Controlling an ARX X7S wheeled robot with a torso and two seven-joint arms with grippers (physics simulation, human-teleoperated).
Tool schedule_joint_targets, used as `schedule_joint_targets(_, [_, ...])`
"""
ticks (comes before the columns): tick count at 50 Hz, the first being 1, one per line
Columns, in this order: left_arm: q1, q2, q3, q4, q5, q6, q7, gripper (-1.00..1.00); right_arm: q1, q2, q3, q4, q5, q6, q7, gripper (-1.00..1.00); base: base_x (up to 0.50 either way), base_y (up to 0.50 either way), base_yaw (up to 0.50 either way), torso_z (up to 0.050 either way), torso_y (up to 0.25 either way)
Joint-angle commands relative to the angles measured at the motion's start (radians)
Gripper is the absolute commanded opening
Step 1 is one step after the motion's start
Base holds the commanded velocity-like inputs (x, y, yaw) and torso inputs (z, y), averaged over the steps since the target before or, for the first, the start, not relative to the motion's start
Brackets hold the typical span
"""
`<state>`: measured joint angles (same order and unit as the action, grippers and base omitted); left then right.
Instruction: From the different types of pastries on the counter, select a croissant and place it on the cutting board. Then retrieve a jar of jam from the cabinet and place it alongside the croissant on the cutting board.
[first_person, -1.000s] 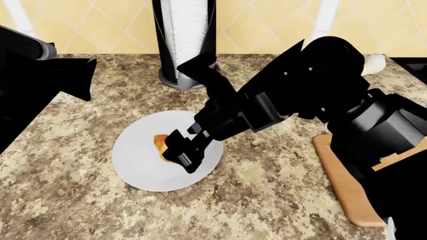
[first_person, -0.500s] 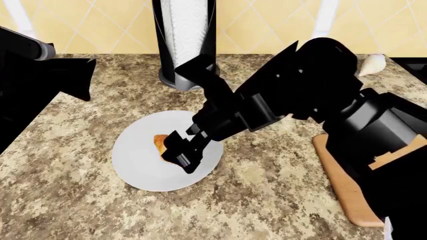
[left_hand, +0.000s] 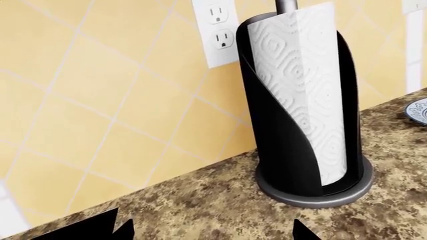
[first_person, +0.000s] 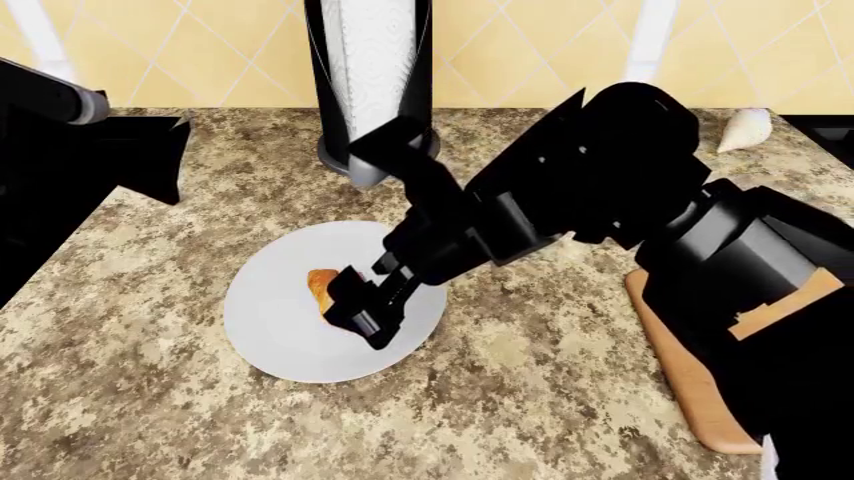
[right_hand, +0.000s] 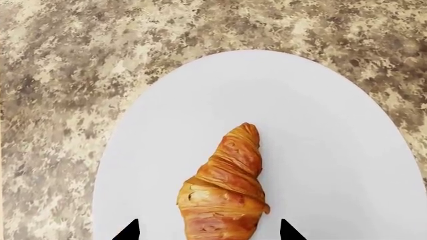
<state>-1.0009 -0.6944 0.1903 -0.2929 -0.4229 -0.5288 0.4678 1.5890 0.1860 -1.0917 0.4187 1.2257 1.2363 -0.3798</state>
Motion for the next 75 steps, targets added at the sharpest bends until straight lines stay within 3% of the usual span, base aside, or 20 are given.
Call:
schedule_joint_targets(1, [0.004, -0.001, -0.003, -0.010, -0.001, 0.007, 0.000, 1.00, 0.000, -0.014, -0.024, 0.023, -0.018, -0.016, -0.027, 1.00, 0.00, 0.00, 0.00, 0.000, 0.000])
schedule_joint_targets(47, [0.012, 0.002, -0.008, -0.045, -0.004, 0.033, 0.004, 1.00, -0.005, -0.038, -0.071, 0.056, -0.032, -0.035, -0.061, 1.00, 0.00, 0.00, 0.00, 0.000, 0.000])
schedule_joint_targets(48, [0.013, 0.002, -0.008, -0.045, -0.005, 0.032, 0.005, 1.00, -0.005, -0.038, -0.071, 0.057, -0.032, -0.036, -0.062, -1.00, 0.00, 0.00, 0.00, 0.000, 0.000])
schedule_joint_targets(65, [0.013, -0.001, -0.008, -0.040, -0.008, 0.027, 0.004, 1.00, 0.001, -0.033, -0.082, 0.046, -0.033, -0.042, -0.071, -1.00, 0.00, 0.00, 0.00, 0.000, 0.000])
schedule_joint_targets(75, [0.001, -0.003, -0.011, -0.024, -0.013, 0.016, 0.000, 1.00, 0.141, 0.018, -0.035, 0.037, -0.047, -0.034, -0.027, -1.00, 0.00, 0.00, 0.00, 0.000, 0.000])
